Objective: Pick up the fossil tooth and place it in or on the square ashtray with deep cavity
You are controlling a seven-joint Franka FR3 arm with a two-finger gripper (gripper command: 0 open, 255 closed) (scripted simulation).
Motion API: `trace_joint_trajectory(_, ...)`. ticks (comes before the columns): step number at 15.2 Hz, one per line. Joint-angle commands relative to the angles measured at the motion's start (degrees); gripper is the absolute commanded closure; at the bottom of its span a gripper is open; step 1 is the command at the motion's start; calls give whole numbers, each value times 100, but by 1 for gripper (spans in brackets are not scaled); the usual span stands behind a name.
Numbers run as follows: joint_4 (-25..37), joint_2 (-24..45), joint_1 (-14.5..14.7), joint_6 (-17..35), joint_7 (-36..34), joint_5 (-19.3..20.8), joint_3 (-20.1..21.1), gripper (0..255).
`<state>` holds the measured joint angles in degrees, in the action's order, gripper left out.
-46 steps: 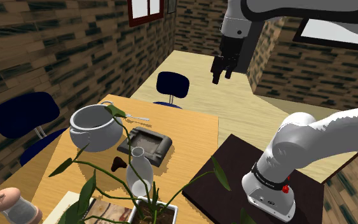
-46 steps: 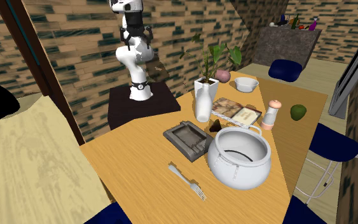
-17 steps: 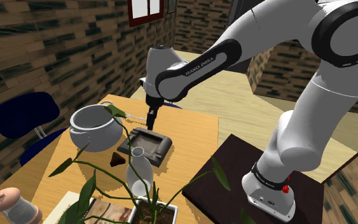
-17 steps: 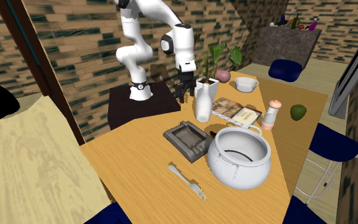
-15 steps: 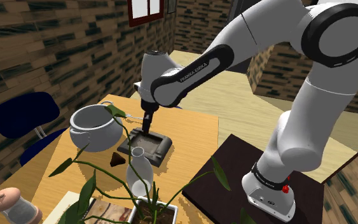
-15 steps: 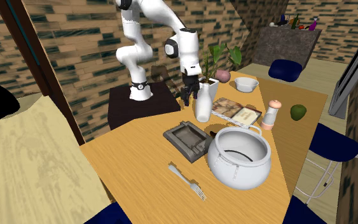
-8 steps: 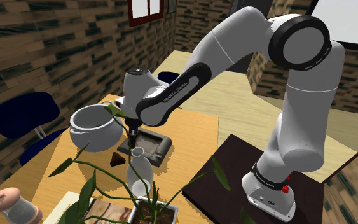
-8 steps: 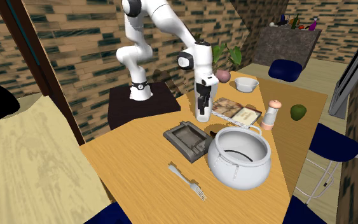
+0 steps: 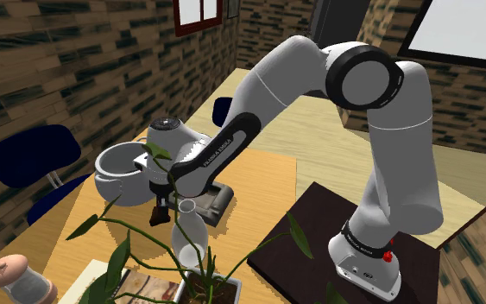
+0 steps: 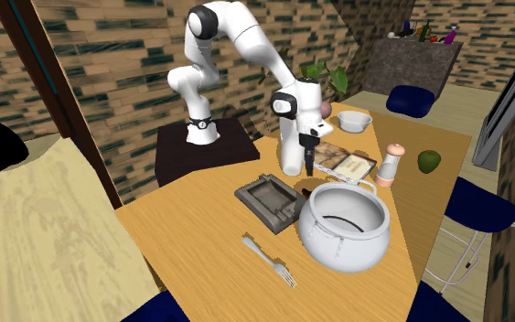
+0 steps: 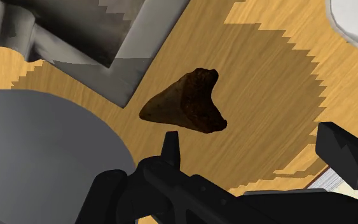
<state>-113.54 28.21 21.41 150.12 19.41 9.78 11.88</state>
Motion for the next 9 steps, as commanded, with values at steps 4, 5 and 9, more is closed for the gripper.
trace_joint_trajectory(4,139,377,86,241,-61,113,-89,0)
trace_joint_trajectory(5,169,449,101,283,-73,131,-107,0)
trace_joint_trajectory(9,186,490,111,308,-80,141,-117,0)
